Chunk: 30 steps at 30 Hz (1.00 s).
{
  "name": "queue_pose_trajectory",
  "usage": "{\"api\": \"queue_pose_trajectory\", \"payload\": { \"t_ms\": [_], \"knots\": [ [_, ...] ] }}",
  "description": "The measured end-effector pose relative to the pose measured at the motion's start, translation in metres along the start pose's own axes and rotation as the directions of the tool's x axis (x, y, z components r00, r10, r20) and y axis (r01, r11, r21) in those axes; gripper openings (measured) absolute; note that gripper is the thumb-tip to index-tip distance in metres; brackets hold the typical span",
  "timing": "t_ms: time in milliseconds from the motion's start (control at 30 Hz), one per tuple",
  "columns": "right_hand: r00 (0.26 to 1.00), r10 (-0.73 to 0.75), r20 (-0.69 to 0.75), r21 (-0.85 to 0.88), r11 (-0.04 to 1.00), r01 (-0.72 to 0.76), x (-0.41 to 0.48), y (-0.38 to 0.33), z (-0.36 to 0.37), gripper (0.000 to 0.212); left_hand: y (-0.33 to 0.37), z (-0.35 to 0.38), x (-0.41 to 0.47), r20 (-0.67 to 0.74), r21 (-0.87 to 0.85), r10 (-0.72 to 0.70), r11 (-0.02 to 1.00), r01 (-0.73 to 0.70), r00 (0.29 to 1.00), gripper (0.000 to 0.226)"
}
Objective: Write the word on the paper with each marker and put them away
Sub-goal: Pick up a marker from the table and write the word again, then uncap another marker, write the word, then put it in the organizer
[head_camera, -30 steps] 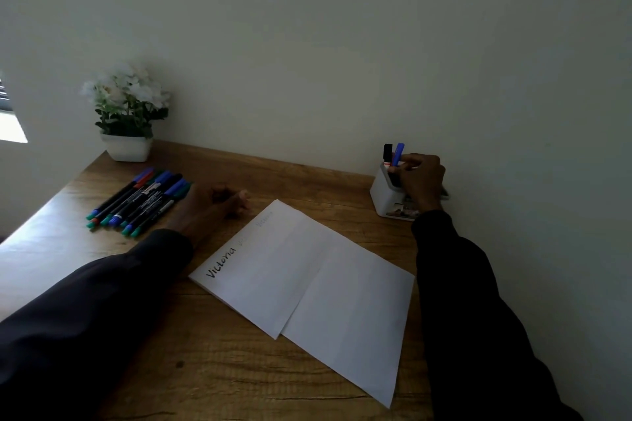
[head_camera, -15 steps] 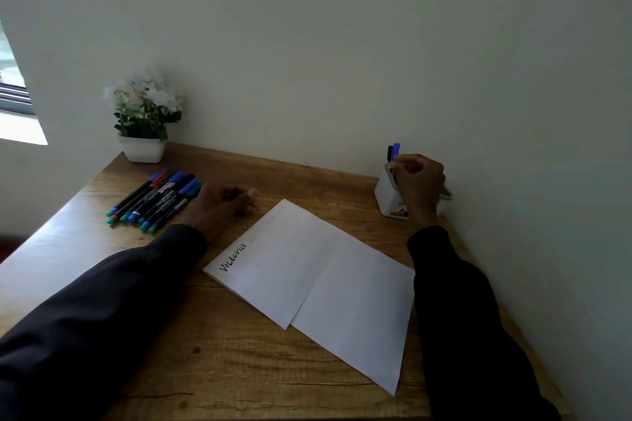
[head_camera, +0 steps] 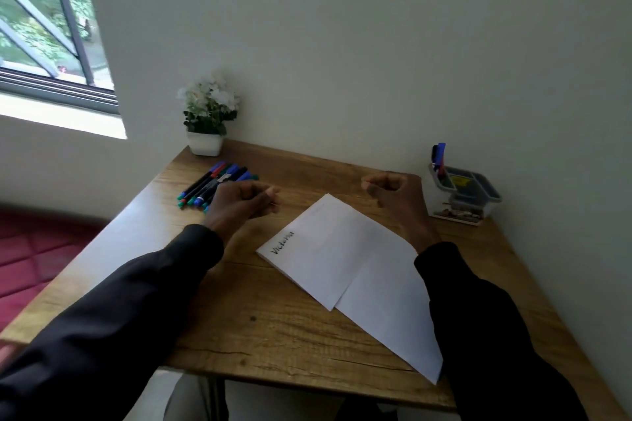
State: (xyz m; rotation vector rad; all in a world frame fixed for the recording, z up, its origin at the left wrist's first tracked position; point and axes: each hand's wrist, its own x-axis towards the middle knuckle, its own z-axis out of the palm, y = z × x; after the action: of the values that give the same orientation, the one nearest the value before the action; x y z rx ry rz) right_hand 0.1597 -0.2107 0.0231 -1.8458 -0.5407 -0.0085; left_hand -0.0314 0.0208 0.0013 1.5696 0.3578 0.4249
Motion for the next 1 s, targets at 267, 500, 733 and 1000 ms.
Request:
{"api": "queue_pose_trajectory", "payload": {
  "t_ms": [267,500,733,1000],
  "knots": [
    [0.943,-0.063,0.327,-0.168,0.978,0.123,-0.018,-0.016,0.08,0.009,-0.002,-0.054,-0.052,-0.206,-0.134,-0.038,0.991,0.011,0.978,0.024],
    [0.84,-0.255,0.479,-0.263,0.871,0.415,-0.015,-0.04,0.149,0.021,-0.006,-0.072,-0.06,-0.251,-0.194,-0.061,0.981,0.011,0.966,0.027],
    [0.686,-0.312,0.658,-0.32,0.708,0.63,0.001,-0.041,0.178,0.032,-0.015,-0.079,-0.055,-0.242,-0.296,-0.111,0.954,0.036,0.964,0.029],
    [0.607,-0.367,0.705,-0.397,0.506,0.766,0.007,-0.028,0.173,0.035,-0.014,-0.077,-0.055,-0.225,-0.232,-0.094,0.972,0.041,0.97,0.029]
  ]
}}
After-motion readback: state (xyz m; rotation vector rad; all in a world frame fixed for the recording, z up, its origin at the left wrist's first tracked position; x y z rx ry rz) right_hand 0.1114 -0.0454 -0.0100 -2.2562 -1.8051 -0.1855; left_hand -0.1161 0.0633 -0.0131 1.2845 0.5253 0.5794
